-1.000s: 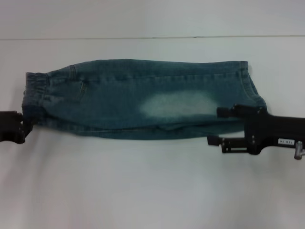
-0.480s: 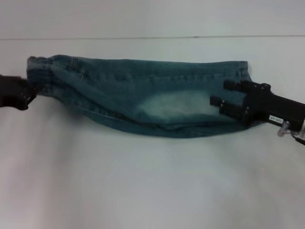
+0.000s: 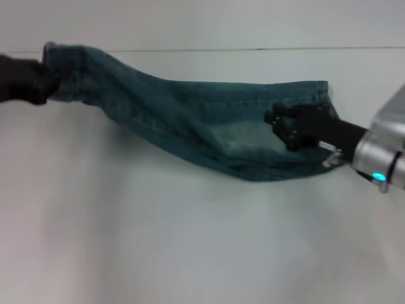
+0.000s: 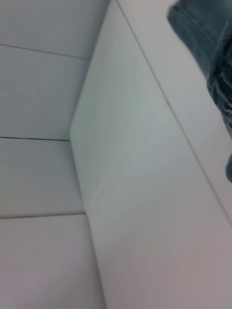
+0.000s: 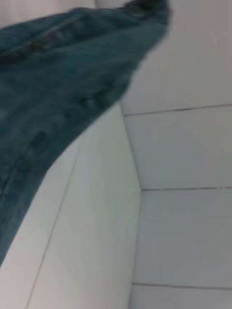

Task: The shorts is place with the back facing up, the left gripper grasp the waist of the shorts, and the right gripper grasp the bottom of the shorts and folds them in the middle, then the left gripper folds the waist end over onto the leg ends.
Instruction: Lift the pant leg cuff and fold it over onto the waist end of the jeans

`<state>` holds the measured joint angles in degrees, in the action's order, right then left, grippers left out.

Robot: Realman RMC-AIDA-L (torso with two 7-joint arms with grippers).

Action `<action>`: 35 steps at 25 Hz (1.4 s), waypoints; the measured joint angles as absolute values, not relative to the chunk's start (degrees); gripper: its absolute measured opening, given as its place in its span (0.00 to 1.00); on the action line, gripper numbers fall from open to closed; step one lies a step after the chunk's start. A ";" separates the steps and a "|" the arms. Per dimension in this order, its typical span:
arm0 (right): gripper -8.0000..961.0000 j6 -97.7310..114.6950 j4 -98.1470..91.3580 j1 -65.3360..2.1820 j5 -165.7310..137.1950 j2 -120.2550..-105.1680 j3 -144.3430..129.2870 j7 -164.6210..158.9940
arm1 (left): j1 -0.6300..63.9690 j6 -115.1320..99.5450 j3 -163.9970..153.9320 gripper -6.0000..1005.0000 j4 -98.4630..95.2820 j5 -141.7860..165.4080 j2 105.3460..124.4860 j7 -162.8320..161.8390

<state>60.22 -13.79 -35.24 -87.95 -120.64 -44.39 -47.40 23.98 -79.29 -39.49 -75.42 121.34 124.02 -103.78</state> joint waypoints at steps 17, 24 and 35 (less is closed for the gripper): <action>0.01 48.46 -0.95 -50.16 -86.45 -121.28 -45.60 -41.70 | 33.54 -85.51 -49.47 0.08 -84.10 121.57 123.80 -121.00; 0.01 47.97 3.99 -55.70 -88.84 -121.54 -47.26 -41.49 | 35.90 -84.53 -52.20 0.08 -83.61 121.80 123.84 -122.18; 0.01 51.79 2.24 -51.45 -90.59 -120.60 -47.36 -41.28 | 36.74 -78.91 -60.34 0.08 -79.15 121.88 123.93 -122.33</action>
<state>51.79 2.24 -51.45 -90.59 -120.60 -47.36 -41.28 36.74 -78.91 -60.34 -79.15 121.88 123.93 -122.33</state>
